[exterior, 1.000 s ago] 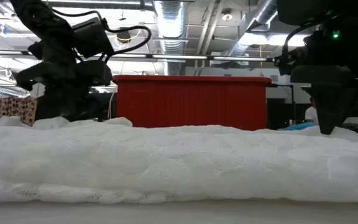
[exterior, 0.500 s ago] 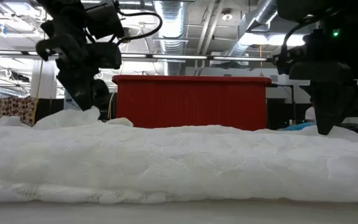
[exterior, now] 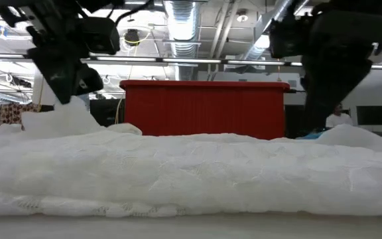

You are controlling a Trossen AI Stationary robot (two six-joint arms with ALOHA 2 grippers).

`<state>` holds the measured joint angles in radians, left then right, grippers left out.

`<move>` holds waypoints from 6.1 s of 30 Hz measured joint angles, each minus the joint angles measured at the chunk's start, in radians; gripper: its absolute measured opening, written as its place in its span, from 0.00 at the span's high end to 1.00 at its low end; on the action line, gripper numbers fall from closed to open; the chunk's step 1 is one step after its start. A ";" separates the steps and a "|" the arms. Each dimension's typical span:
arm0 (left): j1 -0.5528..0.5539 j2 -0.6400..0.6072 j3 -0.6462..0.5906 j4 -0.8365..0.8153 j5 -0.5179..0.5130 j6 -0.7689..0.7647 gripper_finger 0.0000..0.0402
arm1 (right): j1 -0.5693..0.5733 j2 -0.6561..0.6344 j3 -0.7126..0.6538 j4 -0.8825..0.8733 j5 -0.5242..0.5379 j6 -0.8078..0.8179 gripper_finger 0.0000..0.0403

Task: Fold laundry
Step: Fold the white blouse

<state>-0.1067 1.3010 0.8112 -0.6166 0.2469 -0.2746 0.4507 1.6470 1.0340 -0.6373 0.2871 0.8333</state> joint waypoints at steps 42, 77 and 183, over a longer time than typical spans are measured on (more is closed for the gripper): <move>-0.276 0.000 0.000 0.000 -0.331 -0.358 1.00 | -0.233 0.182 0.114 0.846 0.002 -1.008 0.48; -0.276 0.000 0.000 -0.029 -0.333 -0.352 1.00 | -0.245 0.466 0.315 0.748 0.059 -1.471 0.50; -0.519 0.203 0.050 0.052 -0.551 -0.024 0.97 | -0.224 0.468 0.315 0.598 0.156 -1.277 0.97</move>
<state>-0.6254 1.5036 0.8615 -0.5649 -0.3040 -0.2986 0.2264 2.1147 1.3491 -0.0388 0.4431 -0.4438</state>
